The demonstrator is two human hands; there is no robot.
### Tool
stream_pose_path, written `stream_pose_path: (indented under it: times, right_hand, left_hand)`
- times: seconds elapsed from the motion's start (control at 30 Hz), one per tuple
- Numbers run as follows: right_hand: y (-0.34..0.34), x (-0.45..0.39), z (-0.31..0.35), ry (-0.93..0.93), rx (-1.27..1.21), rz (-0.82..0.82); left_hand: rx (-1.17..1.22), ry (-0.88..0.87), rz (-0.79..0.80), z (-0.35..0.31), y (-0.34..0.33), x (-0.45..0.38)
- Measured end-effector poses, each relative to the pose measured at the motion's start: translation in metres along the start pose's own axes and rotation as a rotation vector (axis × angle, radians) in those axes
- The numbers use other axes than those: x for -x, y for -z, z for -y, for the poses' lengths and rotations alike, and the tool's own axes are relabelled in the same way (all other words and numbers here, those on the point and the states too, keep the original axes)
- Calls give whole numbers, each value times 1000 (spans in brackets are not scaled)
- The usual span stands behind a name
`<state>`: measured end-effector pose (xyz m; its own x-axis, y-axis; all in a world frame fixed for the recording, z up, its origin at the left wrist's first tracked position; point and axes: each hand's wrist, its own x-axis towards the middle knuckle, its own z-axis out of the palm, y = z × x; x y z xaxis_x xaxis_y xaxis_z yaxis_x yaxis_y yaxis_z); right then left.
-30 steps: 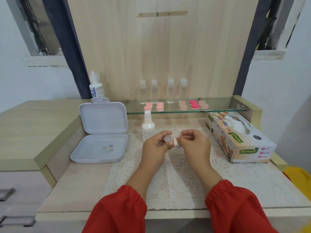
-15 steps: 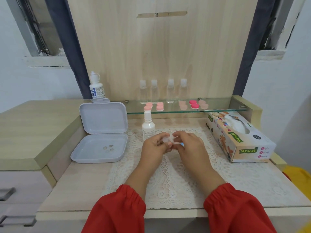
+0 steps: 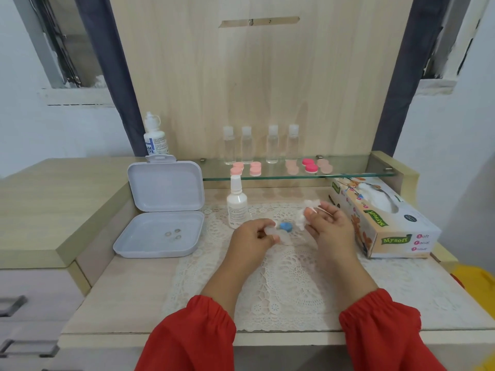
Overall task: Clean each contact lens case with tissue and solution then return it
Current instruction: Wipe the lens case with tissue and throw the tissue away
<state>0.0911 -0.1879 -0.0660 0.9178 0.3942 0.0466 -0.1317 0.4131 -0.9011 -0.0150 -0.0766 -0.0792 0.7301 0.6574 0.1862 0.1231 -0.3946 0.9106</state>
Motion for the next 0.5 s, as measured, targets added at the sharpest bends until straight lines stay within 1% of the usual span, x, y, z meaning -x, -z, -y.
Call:
stream_pose_path:
  times: [0.07, 0.13, 0.37, 0.5]
  right_hand:
    - [1, -2, -1, -14, -34, -25]
    - [2, -3, -2, -10, -16, -20]
    - [-1, -3, -4, -6, 47, -33]
    - [-2, 0, -3, 18, 75, 21]
  left_hand:
    - [-160, -38, -4, 0, -2, 0]
    - [-227, -48, -7, 1, -3, -1]
    - [-228, -17, -7, 2, -2, 0]
    - [-176, -13, -36, 0, 0, 1]
